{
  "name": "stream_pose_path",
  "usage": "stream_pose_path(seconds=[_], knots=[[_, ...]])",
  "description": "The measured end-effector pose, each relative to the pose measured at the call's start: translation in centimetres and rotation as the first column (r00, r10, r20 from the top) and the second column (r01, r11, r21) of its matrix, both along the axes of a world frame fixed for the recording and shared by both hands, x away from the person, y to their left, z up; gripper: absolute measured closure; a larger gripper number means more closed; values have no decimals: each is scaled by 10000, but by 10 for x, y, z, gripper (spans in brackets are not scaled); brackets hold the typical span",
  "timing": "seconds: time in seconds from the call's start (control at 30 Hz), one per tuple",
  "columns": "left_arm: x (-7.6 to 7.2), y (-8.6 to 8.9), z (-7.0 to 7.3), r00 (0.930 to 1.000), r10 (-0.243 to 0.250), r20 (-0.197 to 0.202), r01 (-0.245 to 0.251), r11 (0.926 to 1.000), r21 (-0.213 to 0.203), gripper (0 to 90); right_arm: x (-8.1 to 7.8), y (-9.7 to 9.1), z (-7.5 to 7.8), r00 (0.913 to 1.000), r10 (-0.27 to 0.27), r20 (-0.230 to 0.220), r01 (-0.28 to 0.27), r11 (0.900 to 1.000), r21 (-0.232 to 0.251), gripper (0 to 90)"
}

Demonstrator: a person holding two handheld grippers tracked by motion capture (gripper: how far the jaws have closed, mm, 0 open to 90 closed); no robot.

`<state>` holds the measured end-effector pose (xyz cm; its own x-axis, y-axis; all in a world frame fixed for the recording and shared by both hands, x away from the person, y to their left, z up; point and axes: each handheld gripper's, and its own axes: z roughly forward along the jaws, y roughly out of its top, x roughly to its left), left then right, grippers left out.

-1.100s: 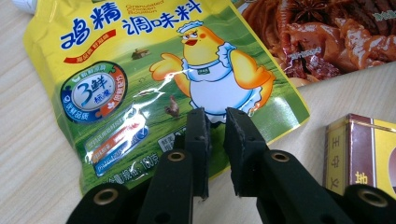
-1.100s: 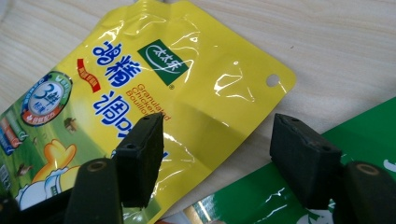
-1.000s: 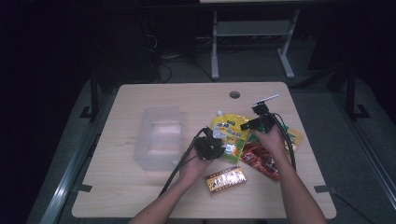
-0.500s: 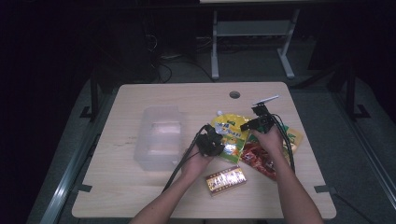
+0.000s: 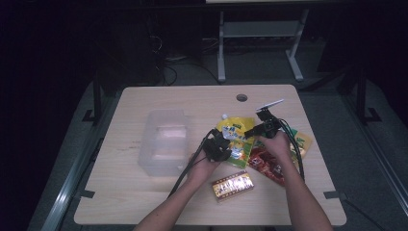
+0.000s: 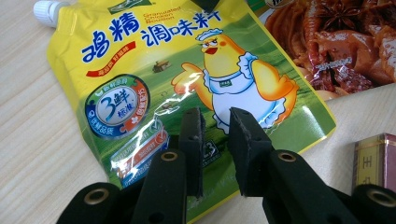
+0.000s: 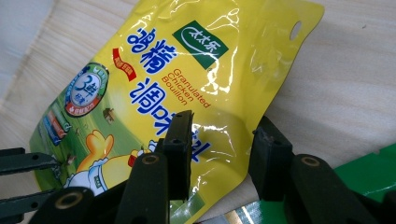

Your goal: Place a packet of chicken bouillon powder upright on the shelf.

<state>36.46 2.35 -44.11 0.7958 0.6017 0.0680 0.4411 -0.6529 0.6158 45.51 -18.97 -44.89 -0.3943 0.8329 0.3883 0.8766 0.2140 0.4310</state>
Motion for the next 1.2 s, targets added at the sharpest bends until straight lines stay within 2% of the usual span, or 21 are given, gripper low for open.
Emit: stream_pose_path(seconds=[0.1, 0.13, 0.27, 0.5, 0.6, 0.7, 0.8, 0.87, 0.93, 1.07, 1.2], knots=[[0, 0, 0, 10000, 14, -3, -14, 10000, -30, 748, 0, -1, -1, 10000, -59, -19, 59, 10000, -13, 661], [0, 0, 0, 10000, -6, -10, 7, 10000, 31, 748, 1, -4, -3, 9999, -111, -83, 113, 9997, 230, 672], [0, -1, 0, 10000, -20, 1, 20, 10000, 15, 748, 3, -7, -6, 9997, -223, -113, 227, 9991, 368, 723], [0, -1, 0, 10000, -32, -2, 32, 10000, -54, 748, 3, -2, -5, 9996, -253, 148, 252, 9997, 64, 814], [0, -1, -1, 10000, -35, -7, 35, 9999, -98, 745, 2, -2, -3, 9993, -202, 318, 205, 9997, -108, 888], [0, -1, 0, 10000, -52, -24, 51, 9999, -134, 728, 1, -1, -1, 9989, -158, 447, 166, 9997, -187, 896], [-1, 0, 1, 9999, -63, -103, 60, 9996, -261, 706, -1, -1, 3, 9985, -26, 542, 43, 9995, -324, 898], [-1, 0, 1, 9999, -38, -96, 34, 9993, -376, 694, -2, -1, 5, 9984, -40, 570, 54, 9997, -248, 898], [-3, 1, 4, 10000, -73, -36, 71, 9990, -446, 683, -6, -2, 13, 9969, 40, 784, -41, 10000, 14, 899], [-5, 2, 8, 10000, -30, -8, 29, 9977, -674, 672, -10, -2, 24, 9929, 238, 1165, -247, 9997, 59, 899], [-6, 4, 14, 10000, 76, 26, -73, 9952, -980, 646, -18, -5, 42, 9840, 416, 1734, -463, 9987, 231, 900]])
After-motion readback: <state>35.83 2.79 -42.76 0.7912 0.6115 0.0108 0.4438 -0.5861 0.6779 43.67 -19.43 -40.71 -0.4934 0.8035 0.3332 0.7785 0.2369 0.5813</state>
